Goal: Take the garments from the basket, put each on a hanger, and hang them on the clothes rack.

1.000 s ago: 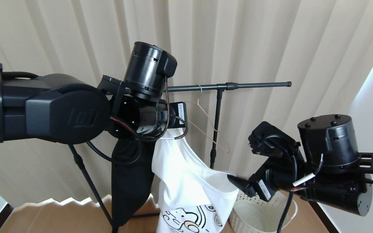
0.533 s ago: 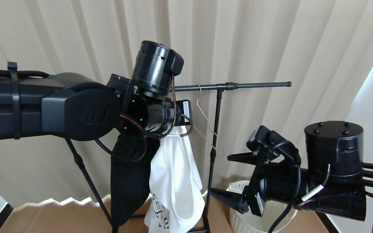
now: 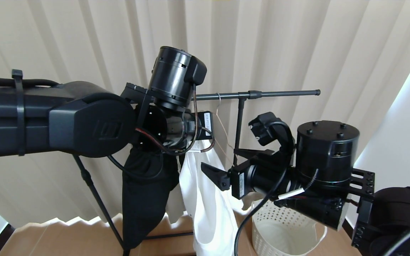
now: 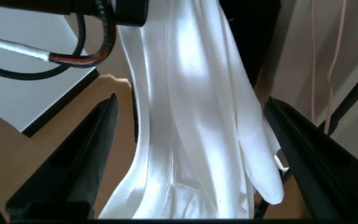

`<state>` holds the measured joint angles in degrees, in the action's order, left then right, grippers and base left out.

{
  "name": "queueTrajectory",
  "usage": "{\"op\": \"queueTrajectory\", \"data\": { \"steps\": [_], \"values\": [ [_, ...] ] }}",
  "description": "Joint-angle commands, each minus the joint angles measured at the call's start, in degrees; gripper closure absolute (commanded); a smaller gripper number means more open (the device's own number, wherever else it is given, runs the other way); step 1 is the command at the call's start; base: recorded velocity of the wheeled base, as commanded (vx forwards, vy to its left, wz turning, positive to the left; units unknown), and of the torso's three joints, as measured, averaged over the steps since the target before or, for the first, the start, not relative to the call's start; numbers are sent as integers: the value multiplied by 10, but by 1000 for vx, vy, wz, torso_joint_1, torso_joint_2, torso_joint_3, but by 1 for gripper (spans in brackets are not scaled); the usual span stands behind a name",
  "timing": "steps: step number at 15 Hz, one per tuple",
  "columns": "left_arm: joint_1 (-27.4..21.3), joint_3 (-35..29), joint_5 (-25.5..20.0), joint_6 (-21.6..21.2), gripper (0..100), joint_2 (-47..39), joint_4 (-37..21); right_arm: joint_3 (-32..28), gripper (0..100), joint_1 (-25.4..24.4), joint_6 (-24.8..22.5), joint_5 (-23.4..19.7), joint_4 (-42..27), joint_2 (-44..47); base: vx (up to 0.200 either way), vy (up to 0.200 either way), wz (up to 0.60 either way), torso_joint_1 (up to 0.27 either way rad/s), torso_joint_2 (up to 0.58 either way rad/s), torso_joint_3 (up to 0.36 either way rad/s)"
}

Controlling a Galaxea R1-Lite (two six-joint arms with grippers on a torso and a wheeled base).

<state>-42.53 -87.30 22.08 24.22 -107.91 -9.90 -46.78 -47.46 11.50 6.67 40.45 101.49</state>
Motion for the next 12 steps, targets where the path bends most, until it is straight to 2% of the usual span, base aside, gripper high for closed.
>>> {"op": "queueTrajectory", "data": {
  "steps": [1,3,6,12],
  "values": [
    [0,0,1,0,100,2,0,-8,0,2,-1,5,1,32,0,0,0,0,0,0],
    [-1,3,1,0,100,2,0,-12,0,15,-2,8,-1,35,0,0,0,0,0,0],
    [-5,5,1,-1,100,3,-16,-20,0,76,-50,20,-1,57,0,0,0,0,0,0],
    [-10,11,1,-1,100,23,-25,-21,0,102,-77,22,-1,78,0,0,0,0,0,0]
  ]
}}
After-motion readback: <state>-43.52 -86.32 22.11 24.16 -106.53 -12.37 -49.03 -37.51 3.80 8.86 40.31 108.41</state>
